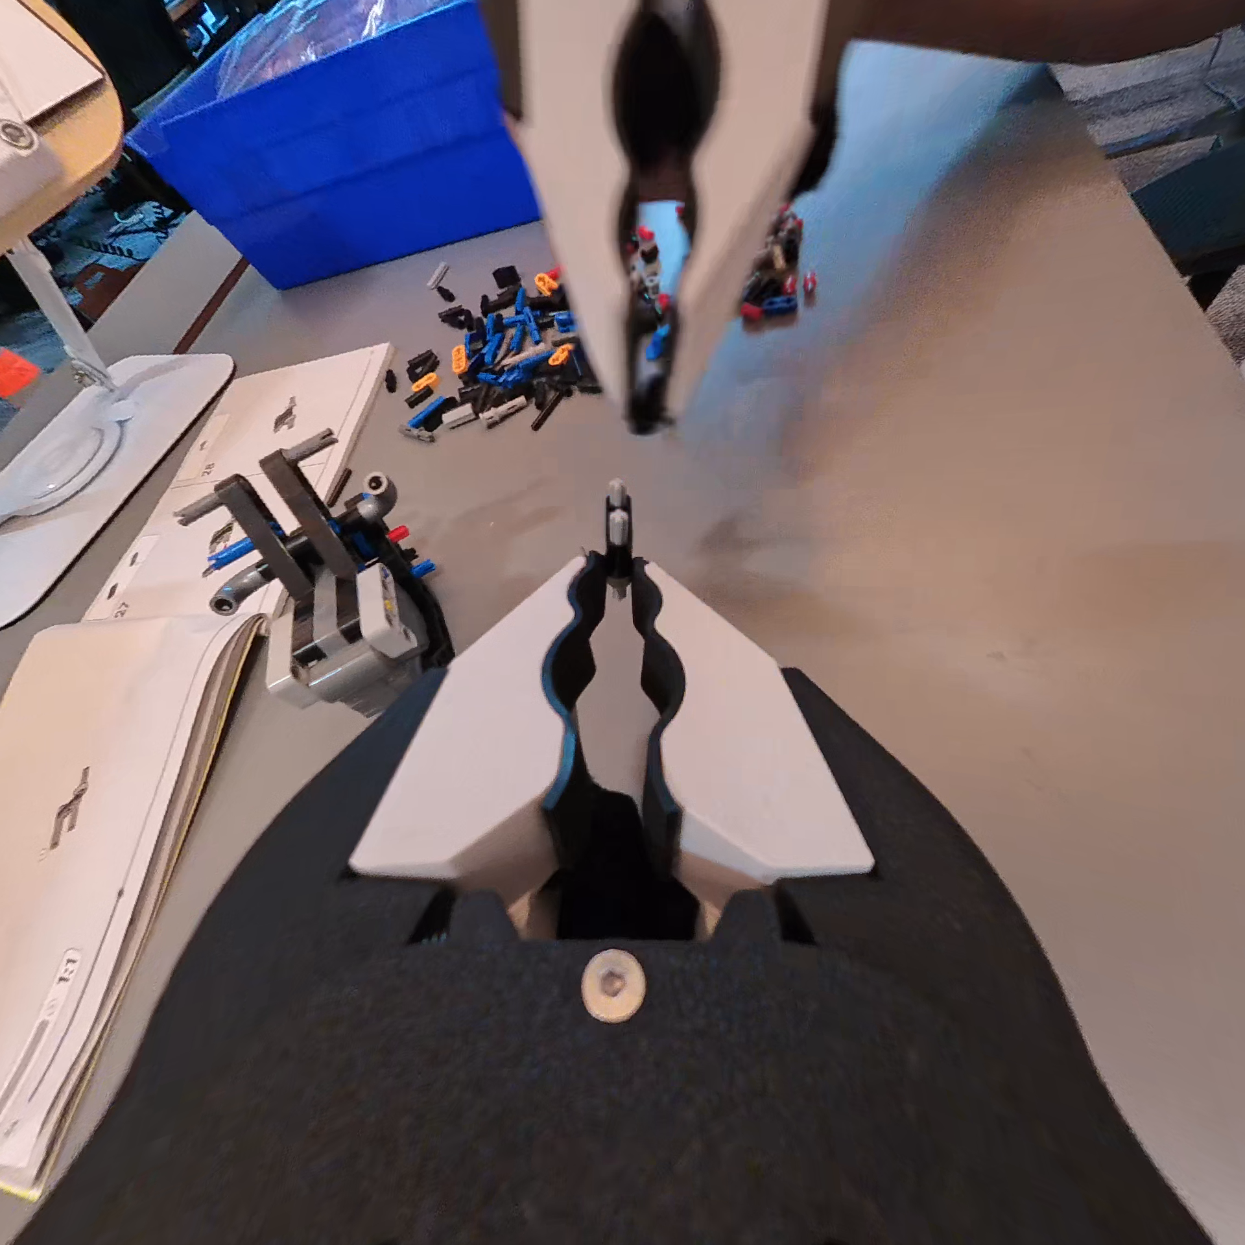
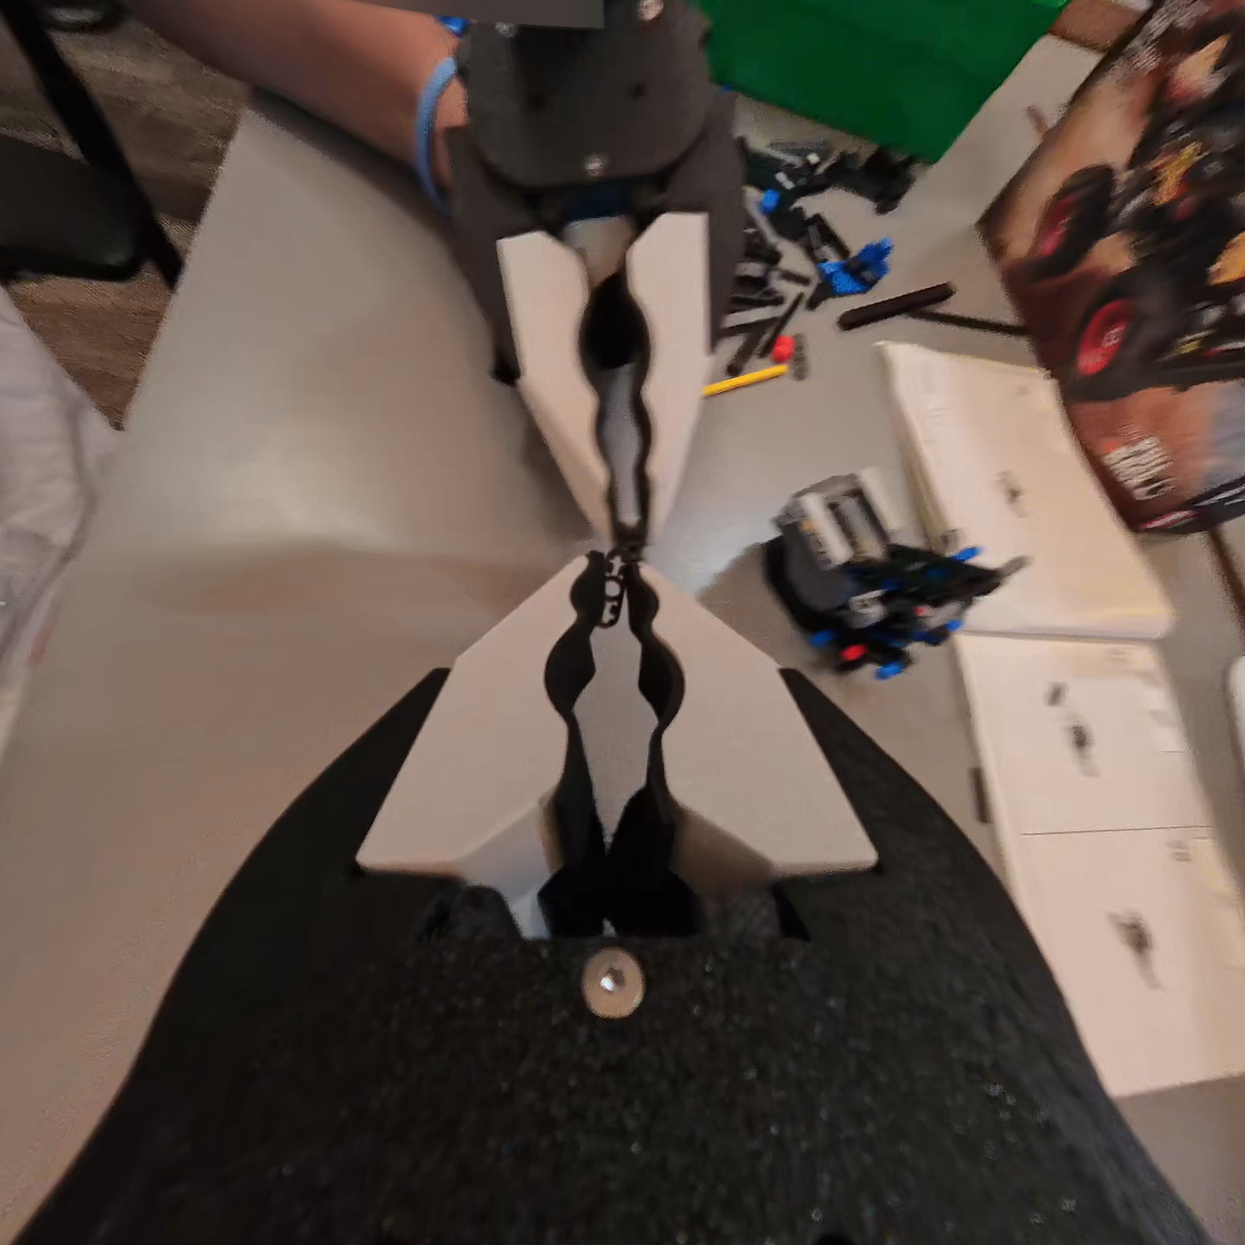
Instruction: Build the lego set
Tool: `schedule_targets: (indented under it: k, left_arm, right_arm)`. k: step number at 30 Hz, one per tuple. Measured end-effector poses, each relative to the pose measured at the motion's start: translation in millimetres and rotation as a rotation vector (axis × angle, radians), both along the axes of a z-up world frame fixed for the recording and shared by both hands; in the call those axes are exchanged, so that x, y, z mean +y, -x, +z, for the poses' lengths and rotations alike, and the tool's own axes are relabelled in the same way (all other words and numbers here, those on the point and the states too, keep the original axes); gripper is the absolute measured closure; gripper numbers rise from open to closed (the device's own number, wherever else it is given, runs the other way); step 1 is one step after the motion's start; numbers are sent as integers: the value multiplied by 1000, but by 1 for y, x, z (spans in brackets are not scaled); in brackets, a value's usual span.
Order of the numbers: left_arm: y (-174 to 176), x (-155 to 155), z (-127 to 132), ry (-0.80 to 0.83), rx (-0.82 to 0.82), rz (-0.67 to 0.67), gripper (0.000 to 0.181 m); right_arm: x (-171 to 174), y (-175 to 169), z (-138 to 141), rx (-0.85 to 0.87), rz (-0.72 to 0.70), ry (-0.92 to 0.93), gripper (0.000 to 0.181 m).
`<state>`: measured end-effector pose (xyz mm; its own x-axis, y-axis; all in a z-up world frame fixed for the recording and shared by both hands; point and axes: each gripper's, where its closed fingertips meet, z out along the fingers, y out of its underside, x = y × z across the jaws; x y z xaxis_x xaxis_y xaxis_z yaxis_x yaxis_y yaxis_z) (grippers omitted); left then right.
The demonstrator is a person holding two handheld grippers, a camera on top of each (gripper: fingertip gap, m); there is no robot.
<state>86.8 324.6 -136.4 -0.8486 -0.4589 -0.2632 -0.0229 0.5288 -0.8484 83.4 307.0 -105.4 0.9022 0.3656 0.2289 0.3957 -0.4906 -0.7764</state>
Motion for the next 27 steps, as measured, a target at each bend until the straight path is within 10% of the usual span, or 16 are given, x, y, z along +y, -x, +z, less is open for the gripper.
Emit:
schedule_targets:
  k: [27]
  left_arm:
    - [-2,1,-9,-42,44,8,176]
  right_arm:
    - [21,1,-19,-187,119,188,176]
